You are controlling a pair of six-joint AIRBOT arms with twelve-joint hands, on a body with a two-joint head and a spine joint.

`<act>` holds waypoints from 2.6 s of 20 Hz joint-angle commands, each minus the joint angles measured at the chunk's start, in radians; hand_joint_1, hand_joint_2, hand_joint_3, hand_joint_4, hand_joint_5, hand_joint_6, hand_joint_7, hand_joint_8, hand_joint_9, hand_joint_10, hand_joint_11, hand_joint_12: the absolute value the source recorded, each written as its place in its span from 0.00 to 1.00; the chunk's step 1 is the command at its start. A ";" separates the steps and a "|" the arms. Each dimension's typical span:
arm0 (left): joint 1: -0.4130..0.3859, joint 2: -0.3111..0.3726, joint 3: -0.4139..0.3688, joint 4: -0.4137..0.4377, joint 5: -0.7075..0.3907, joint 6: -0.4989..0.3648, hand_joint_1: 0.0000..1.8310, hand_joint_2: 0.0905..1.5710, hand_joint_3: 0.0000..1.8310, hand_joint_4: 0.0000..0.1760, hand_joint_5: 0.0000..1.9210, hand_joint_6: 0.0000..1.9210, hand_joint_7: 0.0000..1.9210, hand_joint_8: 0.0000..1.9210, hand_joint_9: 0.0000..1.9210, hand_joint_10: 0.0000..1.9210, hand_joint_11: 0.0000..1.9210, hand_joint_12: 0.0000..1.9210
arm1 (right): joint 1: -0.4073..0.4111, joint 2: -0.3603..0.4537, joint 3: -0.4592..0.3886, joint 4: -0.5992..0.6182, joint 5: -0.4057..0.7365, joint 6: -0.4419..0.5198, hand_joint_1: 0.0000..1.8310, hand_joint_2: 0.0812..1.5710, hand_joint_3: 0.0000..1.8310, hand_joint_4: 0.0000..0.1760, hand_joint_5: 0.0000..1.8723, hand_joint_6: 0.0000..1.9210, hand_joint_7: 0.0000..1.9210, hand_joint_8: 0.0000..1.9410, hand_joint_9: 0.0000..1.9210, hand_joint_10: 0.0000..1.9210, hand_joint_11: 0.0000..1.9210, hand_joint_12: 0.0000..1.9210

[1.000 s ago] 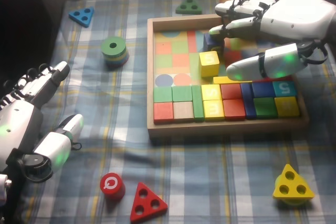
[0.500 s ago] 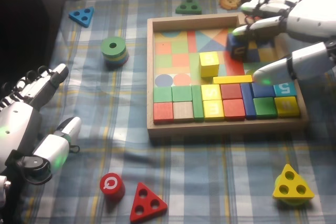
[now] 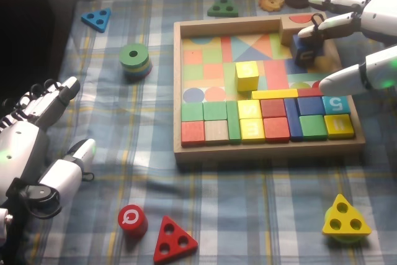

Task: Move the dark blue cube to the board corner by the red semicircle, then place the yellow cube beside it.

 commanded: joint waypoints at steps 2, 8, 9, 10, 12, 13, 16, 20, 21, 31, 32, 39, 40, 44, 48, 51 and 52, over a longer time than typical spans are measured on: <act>-0.003 0.005 -0.001 0.051 -0.107 -0.005 0.41 0.88 0.00 0.15 0.12 0.00 0.09 0.00 0.10 0.01 0.00 0.00 | 0.004 0.006 0.015 0.037 0.071 -0.001 0.00 0.53 0.00 1.00 0.17 0.00 0.00 0.00 0.00 0.00 0.00 0.00; 0.000 0.006 0.000 0.051 -0.100 -0.005 0.42 0.88 0.00 0.14 0.13 0.00 0.10 0.00 0.10 0.01 0.00 0.00 | 0.001 0.037 -0.025 0.180 0.051 -0.229 0.00 0.56 0.01 0.88 0.19 0.01 0.00 0.00 0.00 0.00 0.00 0.00; 0.000 0.005 0.000 0.051 -0.099 -0.005 0.42 0.88 0.00 0.14 0.13 0.00 0.10 0.00 0.10 0.01 0.00 0.00 | 0.002 0.037 -0.026 0.184 0.051 -0.229 0.00 0.56 0.01 0.88 0.19 0.01 0.00 0.00 0.00 0.00 0.00 0.00; 0.000 0.005 0.000 0.050 -0.100 -0.005 0.42 0.88 0.00 0.11 0.13 0.00 0.10 0.00 0.10 0.01 0.00 0.00 | 0.002 0.037 -0.026 0.190 0.055 -0.229 0.00 0.57 0.01 0.93 0.19 0.00 0.00 0.00 0.00 0.00 0.00 0.00; 0.000 0.005 0.000 0.049 -0.098 -0.005 0.41 0.88 0.00 0.09 0.12 0.00 0.10 0.00 0.09 0.00 0.00 0.00 | 0.002 0.037 -0.027 0.205 0.072 -0.229 0.00 0.56 0.00 0.68 0.18 0.00 0.00 0.00 0.00 0.00 0.00 0.00; 0.000 0.005 0.000 0.049 -0.098 -0.005 0.42 0.88 0.00 0.08 0.13 0.00 0.10 0.00 0.09 0.00 0.00 0.00 | 0.002 0.038 -0.028 0.209 0.078 -0.229 0.00 0.56 0.01 0.57 0.18 0.00 0.00 0.00 0.00 0.00 0.00 0.00; 0.001 0.005 -0.001 0.049 -0.099 -0.005 0.40 0.88 0.00 0.10 0.13 0.00 0.10 0.00 0.09 0.00 0.00 0.00 | 0.002 0.045 -0.032 0.226 0.097 -0.229 0.00 0.55 0.00 0.71 0.18 0.00 0.00 0.00 0.00 0.00 0.00 0.00; 0.002 0.004 -0.001 0.049 -0.099 -0.006 0.42 0.87 0.00 0.08 0.13 0.00 0.10 0.00 0.10 0.00 0.00 0.00 | 0.002 0.090 -0.067 0.280 0.166 -0.229 0.00 0.58 0.01 0.41 0.18 0.00 0.00 0.00 0.00 0.00 0.00 0.00; 0.002 0.004 -0.001 0.049 -0.100 -0.006 0.42 0.87 0.00 0.07 0.14 0.00 0.10 0.00 0.10 0.01 0.00 0.00 | 0.002 0.106 -0.090 0.284 0.192 -0.229 0.00 0.58 0.01 0.44 0.18 0.00 0.00 0.00 0.00 0.00 0.00 0.00; 0.000 0.004 -0.001 0.049 -0.102 -0.006 0.43 0.87 0.00 0.16 0.13 0.00 0.10 0.00 0.09 0.00 0.00 0.00 | 0.002 0.057 -0.129 0.086 0.281 -0.016 0.00 0.56 0.00 0.58 0.17 0.00 0.00 0.00 0.00 0.00 0.00 0.00; 0.000 0.004 -0.001 0.049 -0.102 -0.006 0.42 0.87 0.00 0.14 0.13 0.00 0.10 0.00 0.09 0.00 0.00 0.00 | 0.002 0.041 -0.123 0.071 0.279 -0.006 0.00 0.55 0.00 0.54 0.17 0.00 0.00 0.00 0.00 0.00 0.00 0.00; -0.001 0.003 -0.001 0.049 -0.102 -0.006 0.43 0.87 0.00 0.11 0.13 0.00 0.10 0.00 0.10 0.00 0.00 0.00 | -0.008 -0.057 -0.043 -0.027 0.271 0.139 0.00 0.55 0.00 0.25 0.19 0.01 0.00 0.00 0.00 0.00 0.00 0.00; -0.001 0.003 -0.001 0.049 -0.103 -0.006 0.43 0.87 0.00 0.14 0.13 0.00 0.10 0.00 0.09 0.00 0.00 0.00 | -0.008 -0.069 -0.038 -0.037 0.263 0.139 0.00 0.57 0.00 0.44 0.23 0.01 0.00 0.00 0.00 0.00 0.00 0.00; -0.001 0.003 -0.001 0.049 -0.103 -0.006 0.39 0.88 0.00 0.14 0.12 0.00 0.09 0.00 0.09 0.00 0.00 0.00 | -0.008 -0.082 -0.032 -0.052 0.252 0.139 0.00 0.58 0.01 0.33 0.23 0.00 0.00 0.00 0.00 0.00 0.00 0.00; -0.001 0.002 -0.001 0.049 -0.103 -0.006 0.41 0.88 0.00 0.14 0.13 0.00 0.10 0.00 0.09 0.00 0.00 0.00 | -0.008 -0.083 -0.033 -0.053 0.252 0.139 0.00 0.57 0.00 0.43 0.23 0.00 0.00 0.00 0.00 0.00 0.00 0.00; -0.001 0.002 0.001 0.049 -0.102 -0.006 0.39 0.88 0.00 0.17 0.12 0.00 0.09 0.00 0.08 0.00 0.00 0.00 | -0.007 -0.083 -0.033 -0.055 0.253 0.139 0.00 0.56 0.00 0.50 0.22 0.00 0.00 0.00 0.00 0.00 0.00 0.00; -0.001 0.002 0.001 0.049 -0.102 -0.006 0.39 0.88 0.00 0.12 0.12 0.00 0.10 0.00 0.09 0.00 0.00 0.00 | -0.007 -0.083 -0.034 -0.055 0.253 0.139 0.00 0.56 0.00 0.49 0.22 0.00 0.00 0.00 0.00 0.00 0.00 0.00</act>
